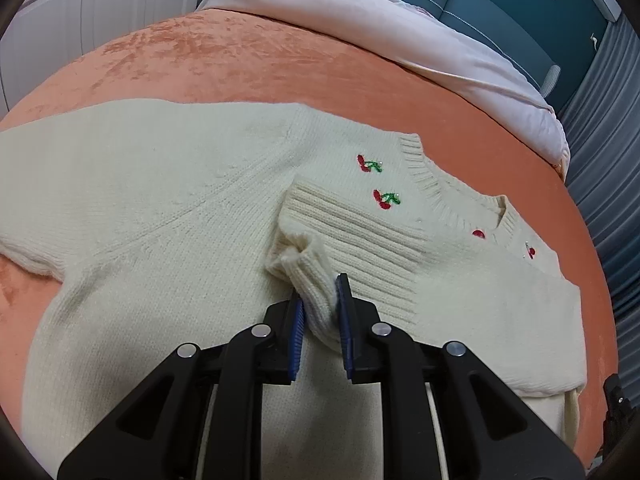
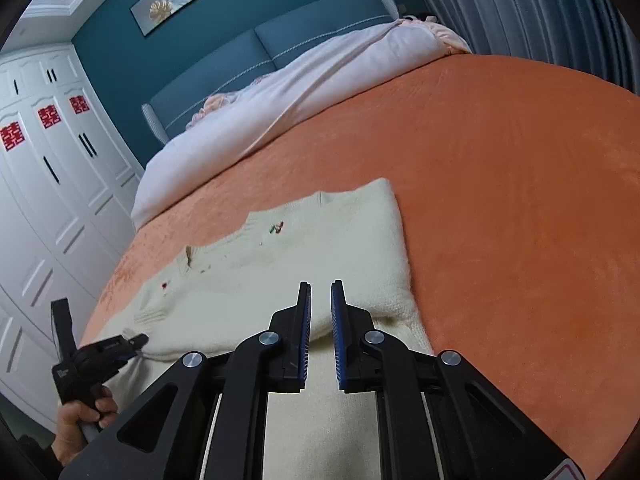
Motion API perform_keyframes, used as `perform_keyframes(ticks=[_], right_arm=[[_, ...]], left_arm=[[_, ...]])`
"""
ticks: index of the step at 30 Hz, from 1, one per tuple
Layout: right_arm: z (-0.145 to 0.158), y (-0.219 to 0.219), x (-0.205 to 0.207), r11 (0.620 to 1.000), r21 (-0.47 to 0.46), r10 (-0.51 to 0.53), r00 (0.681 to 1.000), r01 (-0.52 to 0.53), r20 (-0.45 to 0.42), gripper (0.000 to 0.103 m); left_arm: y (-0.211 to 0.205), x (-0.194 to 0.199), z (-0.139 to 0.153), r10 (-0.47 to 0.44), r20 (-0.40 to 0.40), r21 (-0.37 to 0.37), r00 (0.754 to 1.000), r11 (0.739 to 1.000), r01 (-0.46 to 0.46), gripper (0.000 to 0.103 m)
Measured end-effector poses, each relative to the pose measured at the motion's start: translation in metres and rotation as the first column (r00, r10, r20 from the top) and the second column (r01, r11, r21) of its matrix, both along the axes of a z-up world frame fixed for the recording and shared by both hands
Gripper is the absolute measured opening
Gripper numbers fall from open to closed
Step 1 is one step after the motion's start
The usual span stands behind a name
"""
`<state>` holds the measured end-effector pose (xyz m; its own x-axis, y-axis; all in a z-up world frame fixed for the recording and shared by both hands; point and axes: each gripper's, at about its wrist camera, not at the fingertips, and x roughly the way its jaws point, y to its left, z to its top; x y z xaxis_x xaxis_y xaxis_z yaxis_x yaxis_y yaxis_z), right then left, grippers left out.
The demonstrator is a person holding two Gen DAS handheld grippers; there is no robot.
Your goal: Fold small clothes
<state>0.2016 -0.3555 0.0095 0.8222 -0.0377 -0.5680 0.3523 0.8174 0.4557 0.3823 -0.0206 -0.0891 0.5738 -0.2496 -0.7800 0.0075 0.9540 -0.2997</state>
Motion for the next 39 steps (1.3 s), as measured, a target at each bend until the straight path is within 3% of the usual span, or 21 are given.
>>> perform_keyframes(ticks=[3, 5, 7, 9, 10, 11, 13, 15, 17, 22, 26, 27, 28, 29, 30, 32, 33, 37, 39], right_arm=[[-0.013, -0.003, 0.028, 0.999, -0.003, 0.039, 0.997, -0.040, -0.072, 0.009], [-0.049, 0.002, 0.058, 0.997, -0.026, 0.064, 0.967, -0.073, -0.245, 0.005], [-0.049, 0.002, 0.053, 0.998, -0.025, 0.053, 0.974, -0.060, -0.219, 0.005], [-0.031, 0.007, 0.041, 0.997, -0.037, 0.057, 0.981, -0.065, -0.185, 0.007], [-0.023, 0.012, 0.032, 0.996, -0.039, 0.067, 0.985, -0.074, -0.159, 0.008], [-0.015, 0.020, 0.020, 0.995, -0.042, 0.085, 0.987, -0.092, -0.136, 0.010], [-0.005, 0.040, -0.004, 0.989, -0.062, 0.124, 0.986, -0.131, -0.110, 0.013], [0.000, 0.064, -0.035, 0.979, -0.080, 0.182, 0.979, -0.189, -0.094, 0.014], [-0.001, 0.090, -0.057, 0.965, -0.093, 0.233, 0.967, -0.243, -0.107, 0.014], [-0.003, 0.141, -0.097, 0.934, -0.093, 0.328, 0.930, -0.345, -0.164, 0.014], [-0.010, 0.164, -0.100, 0.930, -0.025, 0.354, 0.914, -0.366, -0.200, 0.014], [-0.011, 0.168, -0.099, 0.929, -0.014, 0.358, 0.910, -0.369, -0.207, 0.014], [-0.011, 0.172, -0.098, 0.928, -0.007, 0.362, 0.908, -0.372, -0.212, 0.014], [-0.011, 0.176, -0.098, 0.928, -0.002, 0.364, 0.906, -0.373, -0.216, 0.014], [-0.010, 0.178, -0.097, 0.928, 0.004, 0.365, 0.906, -0.373, -0.216, 0.014], [-0.007, 0.182, -0.098, 0.929, 0.016, 0.365, 0.907, -0.370, -0.213, 0.014], [-0.005, 0.183, -0.098, 0.930, 0.020, 0.364, 0.908, -0.368, -0.208, 0.014], [0.000, 0.183, -0.101, 0.929, 0.017, 0.366, 0.911, -0.370, -0.187, 0.015], [-0.002, 0.181, -0.103, 0.930, 0.024, 0.364, 0.913, -0.366, -0.184, 0.015]], left_arm=[[-0.001, 0.000, 0.001, 0.004, -0.002, 0.011, 1.000, 1.000, -0.004, 0.016], [-0.002, 0.000, 0.001, 0.002, -0.003, 0.024, 1.000, 1.000, -0.001, 0.016], [-0.001, -0.002, 0.005, -0.005, -0.006, 0.029, 1.000, 1.000, 0.005, 0.018], [0.011, -0.008, 0.013, 0.014, 0.001, -0.010, 1.000, 1.000, -0.014, 0.028], [0.021, -0.013, 0.019, 0.034, 0.015, -0.035, 0.999, 0.999, -0.034, 0.039], [0.036, -0.019, 0.024, 0.069, 0.030, -0.052, 0.997, 0.996, -0.067, 0.052], [0.079, -0.032, 0.030, 0.163, 0.048, -0.062, 0.985, 0.985, -0.160, 0.066], [0.135, -0.041, 0.029, 0.271, 0.031, -0.066, 0.962, 0.961, -0.269, 0.067], [0.199, -0.047, 0.024, 0.396, -0.005, -0.065, 0.918, 0.916, -0.396, 0.071], [0.347, -0.062, 0.014, 0.684, -0.070, -0.108, 0.726, 0.718, -0.687, 0.073], [0.399, -0.058, 0.014, 0.765, -0.070, -0.182, 0.640, 0.621, -0.763, 0.068], [0.403, -0.056, 0.013, 0.770, -0.080, -0.202, 0.633, 0.610, -0.767, 0.063], [0.407, -0.051, 0.012, 0.770, -0.093, -0.217, 0.632, 0.604, -0.767, 0.046], [0.409, -0.045, 0.010, 0.760, -0.107, -0.226, 0.641, 0.609, -0.760, 0.019], [0.409, -0.038, 0.009, 0.739, -0.127, -0.236, 0.662, 0.625, -0.744, 0.009], [0.398, -0.032, 0.023, 0.731, -0.100, -0.241, 0.675, 0.640, -0.729, 0.009], [0.387, -0.029, 0.041, 0.712, -0.048, -0.264, 0.701, 0.667, -0.696, 0.009], [0.290, -0.018, 0.132, 0.508, 0.170, -0.305, 0.844, 0.842, -0.445, 0.008], [0.216, -0.019, 0.175, 0.346, 0.274, -0.301, 0.897, 0.917, -0.262, 0.008]])
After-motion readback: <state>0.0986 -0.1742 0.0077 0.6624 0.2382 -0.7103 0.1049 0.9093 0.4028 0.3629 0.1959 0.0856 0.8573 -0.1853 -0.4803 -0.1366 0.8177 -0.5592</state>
